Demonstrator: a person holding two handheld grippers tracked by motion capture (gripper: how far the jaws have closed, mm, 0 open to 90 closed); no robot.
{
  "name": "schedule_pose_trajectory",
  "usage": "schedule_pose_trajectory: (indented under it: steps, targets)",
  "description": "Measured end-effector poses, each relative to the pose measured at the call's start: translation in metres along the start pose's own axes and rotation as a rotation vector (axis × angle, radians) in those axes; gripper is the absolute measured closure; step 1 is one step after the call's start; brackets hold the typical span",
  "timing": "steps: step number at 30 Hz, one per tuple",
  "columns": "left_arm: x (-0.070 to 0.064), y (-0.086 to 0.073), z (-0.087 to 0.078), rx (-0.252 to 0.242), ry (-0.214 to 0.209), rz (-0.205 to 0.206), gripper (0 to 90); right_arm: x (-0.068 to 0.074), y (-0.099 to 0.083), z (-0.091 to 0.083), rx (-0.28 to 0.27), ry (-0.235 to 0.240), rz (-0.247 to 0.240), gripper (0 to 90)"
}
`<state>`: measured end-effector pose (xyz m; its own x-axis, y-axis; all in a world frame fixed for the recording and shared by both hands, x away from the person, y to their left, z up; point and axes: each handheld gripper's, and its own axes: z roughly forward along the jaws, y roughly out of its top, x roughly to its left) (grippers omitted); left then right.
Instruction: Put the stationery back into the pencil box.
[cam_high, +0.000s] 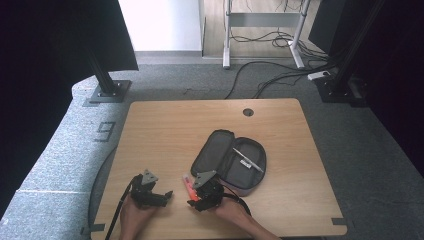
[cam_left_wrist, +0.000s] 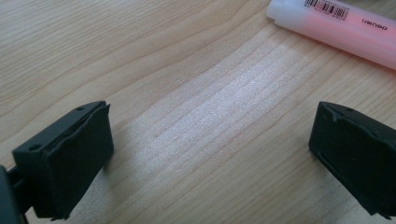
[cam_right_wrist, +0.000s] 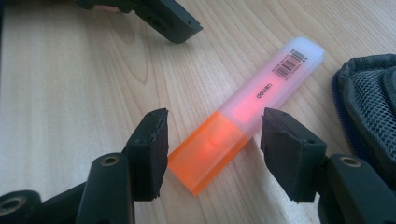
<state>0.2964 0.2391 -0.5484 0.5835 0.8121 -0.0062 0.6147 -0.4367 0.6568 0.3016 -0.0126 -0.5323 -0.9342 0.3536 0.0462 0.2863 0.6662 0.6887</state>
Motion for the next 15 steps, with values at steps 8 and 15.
schedule_pose_trajectory:
  steps: [8,15]
  targets:
    - [0.0000,0.0000,0.0001,-0.001,0.000,-0.001,0.0,-0.0006,-0.0007,0.0071,0.024,-0.025,-0.012,45.1]
    - [0.0000,0.0000,0.0000,0.000,0.000,0.000,0.0,-0.0029,-0.0022,0.0050,0.028,-0.049,0.009,60.0]
